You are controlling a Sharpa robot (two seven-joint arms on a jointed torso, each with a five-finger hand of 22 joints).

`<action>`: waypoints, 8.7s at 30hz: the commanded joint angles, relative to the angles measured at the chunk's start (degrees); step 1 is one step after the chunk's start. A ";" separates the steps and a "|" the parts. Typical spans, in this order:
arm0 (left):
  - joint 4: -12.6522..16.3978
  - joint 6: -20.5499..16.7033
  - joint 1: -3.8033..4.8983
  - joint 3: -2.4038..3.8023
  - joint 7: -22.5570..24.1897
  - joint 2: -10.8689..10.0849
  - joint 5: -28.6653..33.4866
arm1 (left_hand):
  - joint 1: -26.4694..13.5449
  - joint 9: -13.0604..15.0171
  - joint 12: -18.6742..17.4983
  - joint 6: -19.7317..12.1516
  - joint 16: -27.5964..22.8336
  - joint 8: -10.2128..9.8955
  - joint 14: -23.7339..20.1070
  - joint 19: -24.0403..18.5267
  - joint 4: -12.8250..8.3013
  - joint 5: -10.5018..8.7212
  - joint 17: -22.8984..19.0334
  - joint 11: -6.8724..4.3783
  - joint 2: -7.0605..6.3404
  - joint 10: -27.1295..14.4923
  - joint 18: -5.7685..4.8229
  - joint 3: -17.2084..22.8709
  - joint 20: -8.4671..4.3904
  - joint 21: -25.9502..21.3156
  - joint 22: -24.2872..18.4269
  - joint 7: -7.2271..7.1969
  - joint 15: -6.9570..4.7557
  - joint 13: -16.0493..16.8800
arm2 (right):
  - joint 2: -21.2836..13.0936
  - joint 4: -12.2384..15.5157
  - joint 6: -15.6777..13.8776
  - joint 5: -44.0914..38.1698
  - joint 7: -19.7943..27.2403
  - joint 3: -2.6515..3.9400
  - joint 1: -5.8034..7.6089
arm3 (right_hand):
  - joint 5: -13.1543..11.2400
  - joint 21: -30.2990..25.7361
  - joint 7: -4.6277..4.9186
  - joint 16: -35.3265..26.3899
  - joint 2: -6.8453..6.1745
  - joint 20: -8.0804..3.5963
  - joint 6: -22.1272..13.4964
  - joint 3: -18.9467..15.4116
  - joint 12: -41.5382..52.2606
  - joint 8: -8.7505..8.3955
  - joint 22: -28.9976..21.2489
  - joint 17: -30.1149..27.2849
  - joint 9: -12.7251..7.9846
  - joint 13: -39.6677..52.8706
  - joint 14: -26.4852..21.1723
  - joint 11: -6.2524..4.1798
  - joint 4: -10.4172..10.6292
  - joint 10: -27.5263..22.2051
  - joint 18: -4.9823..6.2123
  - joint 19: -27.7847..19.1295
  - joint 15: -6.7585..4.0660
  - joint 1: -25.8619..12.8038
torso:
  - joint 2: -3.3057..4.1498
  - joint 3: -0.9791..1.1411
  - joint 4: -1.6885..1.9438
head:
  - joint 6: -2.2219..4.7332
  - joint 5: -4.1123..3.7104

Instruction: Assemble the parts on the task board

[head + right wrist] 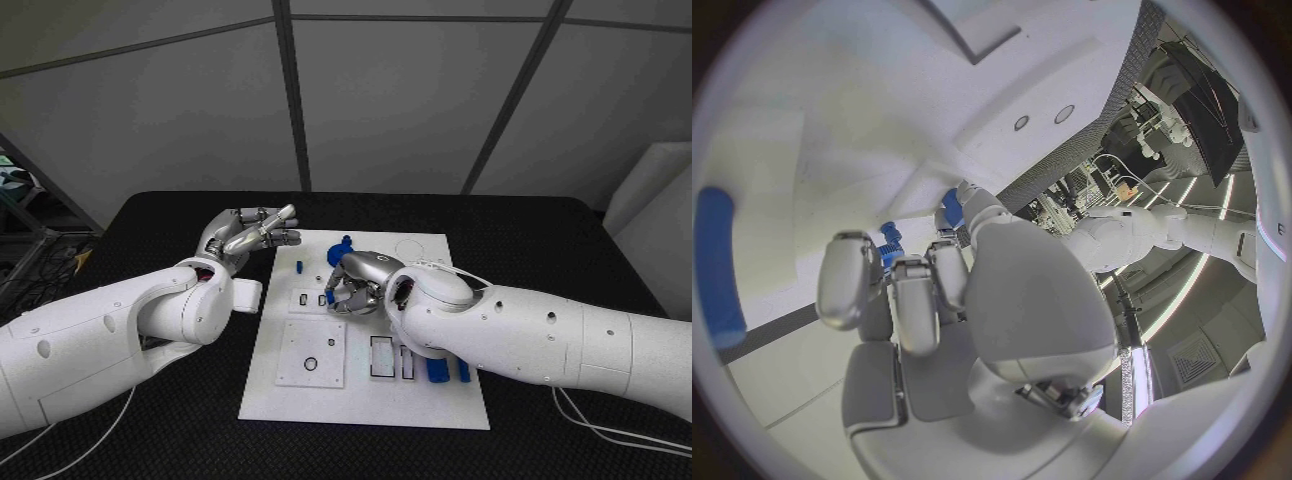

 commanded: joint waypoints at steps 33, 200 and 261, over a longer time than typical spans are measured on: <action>-1.95 4.06 0.07 0.04 -10.43 -0.21 -10.11 | -1.33 0.43 2.83 5.89 5.45 0.98 13.73 16.72 0.16 -0.18 5.55 -4.38 0.81 10.95 -0.41 -0.53 -5.40 10.94 5.12 -3.18 -5.23 1.68 | -7.17 5.47 -12.54 28.64 28.51 -0.06 -0.35 | 3.27 -10.27 -0.68 -7.50 -2.14 -0.46 -1.05 -2.82 -8.68 2.90 -14.73 -1.49 0.46 -7.79 1.56 -0.51 3.38 -6.12 2.60 -9.13 -0.39 1.58 | -0.99 -0.04 -0.28 | 0.78 0.14; -10.15 30.43 9.18 -7.25 -53.88 14.38 -61.12 | -12.16 38.35 63.20 -4.14 3.59 30.05 20.55 38.30 -5.26 1.42 33.30 -10.78 -4.12 18.05 -8.99 37.48 -10.84 61.29 69.78 -9.51 -10.64 59.69 | -15.03 -4.55 -8.93 50.15 32.50 2.26 6.13 | 3.45 -53.40 0.67 -79.92 -3.59 2.14 4.26 7.10 -73.55 -0.48 -53.39 -57.65 -0.01 -68.77 -4.86 1.26 2.75 -5.61 5.92 -19.20 2.32 2.23 | -3.68 0.83 -1.22 | -4.77 4.08; -9.39 35.68 8.73 -7.75 -54.37 13.93 -63.18 | -14.08 39.92 63.38 -4.45 3.24 31.31 20.69 38.48 -7.24 2.99 33.65 -10.92 -4.81 18.01 -9.08 39.31 -10.92 61.51 70.26 -9.68 -10.72 59.44 | -14.54 -5.21 -8.04 50.15 32.42 2.25 6.12 | 3.55 -53.75 0.69 -80.29 -3.48 2.26 4.17 6.96 -73.53 -0.46 -53.61 -57.70 0.00 -68.93 -4.76 1.31 3.05 -5.73 5.94 -19.15 2.39 1.55 | -3.67 0.84 -1.17 | -4.95 4.39</action>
